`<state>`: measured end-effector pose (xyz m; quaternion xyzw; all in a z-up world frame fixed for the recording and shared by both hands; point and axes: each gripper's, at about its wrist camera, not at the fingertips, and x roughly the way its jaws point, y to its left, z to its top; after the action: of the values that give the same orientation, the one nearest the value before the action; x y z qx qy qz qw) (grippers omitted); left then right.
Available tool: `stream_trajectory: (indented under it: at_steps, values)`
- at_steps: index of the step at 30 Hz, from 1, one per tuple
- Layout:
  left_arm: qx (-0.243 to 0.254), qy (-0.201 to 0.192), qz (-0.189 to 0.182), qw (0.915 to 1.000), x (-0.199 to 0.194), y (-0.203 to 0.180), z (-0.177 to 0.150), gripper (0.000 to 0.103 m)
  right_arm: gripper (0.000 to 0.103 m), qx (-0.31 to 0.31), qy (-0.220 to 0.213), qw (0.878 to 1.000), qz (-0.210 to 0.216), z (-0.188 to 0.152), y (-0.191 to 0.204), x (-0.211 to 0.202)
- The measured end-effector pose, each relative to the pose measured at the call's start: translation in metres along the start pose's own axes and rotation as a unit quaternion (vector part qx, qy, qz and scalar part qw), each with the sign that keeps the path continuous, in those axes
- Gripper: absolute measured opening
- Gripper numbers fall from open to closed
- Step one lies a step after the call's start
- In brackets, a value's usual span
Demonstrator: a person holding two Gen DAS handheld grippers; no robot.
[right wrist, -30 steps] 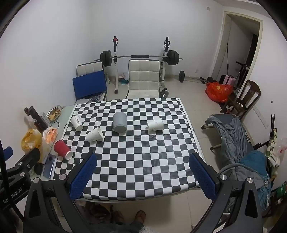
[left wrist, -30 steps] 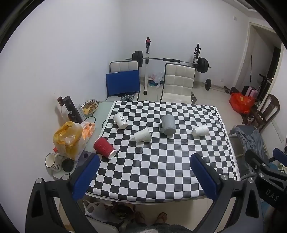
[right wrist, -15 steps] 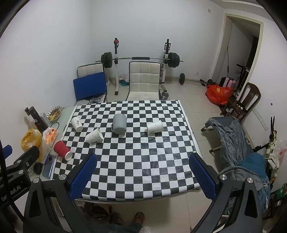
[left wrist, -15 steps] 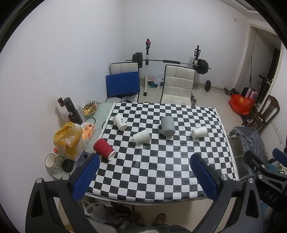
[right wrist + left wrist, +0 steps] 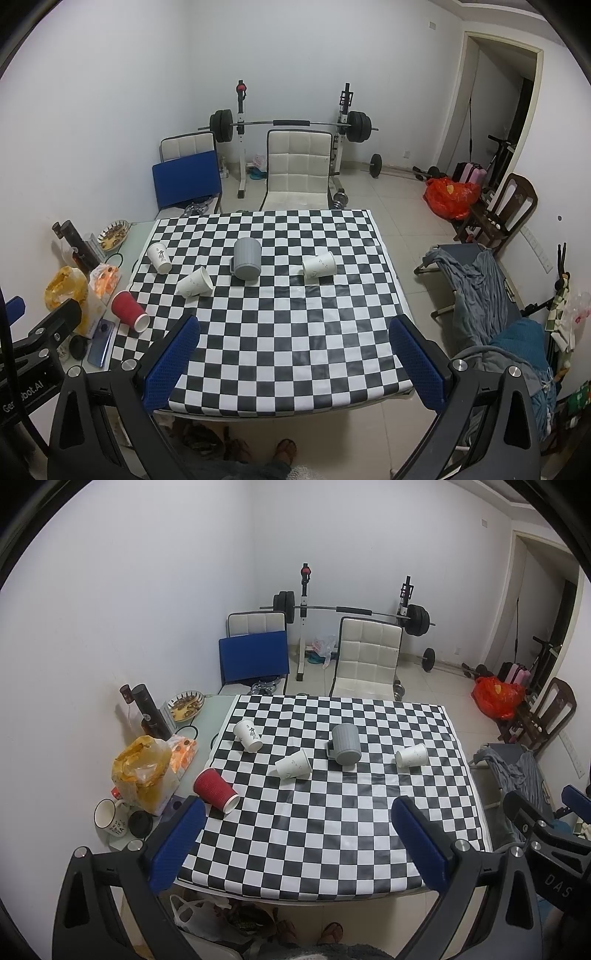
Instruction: Flip cup upright
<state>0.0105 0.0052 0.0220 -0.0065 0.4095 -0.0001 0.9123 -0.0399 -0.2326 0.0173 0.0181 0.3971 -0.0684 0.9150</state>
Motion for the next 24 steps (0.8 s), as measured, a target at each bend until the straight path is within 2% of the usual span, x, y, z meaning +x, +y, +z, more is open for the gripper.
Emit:
stream_trajectory:
  at_steps: [24]
  values:
    - [-0.001, -0.003, -0.002, 1.0000, -0.006, -0.004, 0.014, 0.103, 0.103, -0.002, -0.004, 1.000, -0.002, 0.004, 0.001, -0.004]
